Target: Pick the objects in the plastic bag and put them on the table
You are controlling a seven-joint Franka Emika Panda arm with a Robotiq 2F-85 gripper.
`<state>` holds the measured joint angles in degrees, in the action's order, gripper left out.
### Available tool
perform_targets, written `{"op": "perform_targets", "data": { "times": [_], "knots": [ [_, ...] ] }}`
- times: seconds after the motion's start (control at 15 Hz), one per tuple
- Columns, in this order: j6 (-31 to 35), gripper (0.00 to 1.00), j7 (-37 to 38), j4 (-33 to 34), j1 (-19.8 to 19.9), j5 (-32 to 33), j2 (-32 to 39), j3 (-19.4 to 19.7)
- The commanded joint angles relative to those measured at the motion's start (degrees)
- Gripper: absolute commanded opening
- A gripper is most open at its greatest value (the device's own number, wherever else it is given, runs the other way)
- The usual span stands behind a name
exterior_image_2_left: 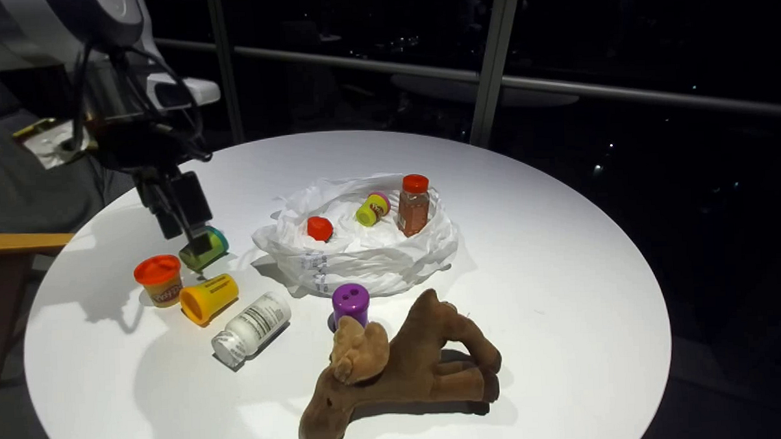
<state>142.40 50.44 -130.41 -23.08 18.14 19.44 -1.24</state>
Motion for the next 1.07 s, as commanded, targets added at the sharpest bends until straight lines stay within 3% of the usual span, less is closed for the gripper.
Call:
{"op": "perform_targets", "data": {
  "times": [0.0, 0.47, 0.73, 1.0],
  "knots": [
    [-5.3, 1.0, -2.3, 6.9, 3.3, 1.7, -1.6, 1.4],
    [-7.9, 1.0, -14.3, 26.6, 11.7, -7.8, 15.3, 0.6],
    [-8.9, 1.0, -19.4, 32.7, 12.5, -13.8, 22.8, 1.0],
    [-7.6, 1.0, -19.6, 34.4, 12.5, -16.7, 24.1, 2.1]
  ]
}}
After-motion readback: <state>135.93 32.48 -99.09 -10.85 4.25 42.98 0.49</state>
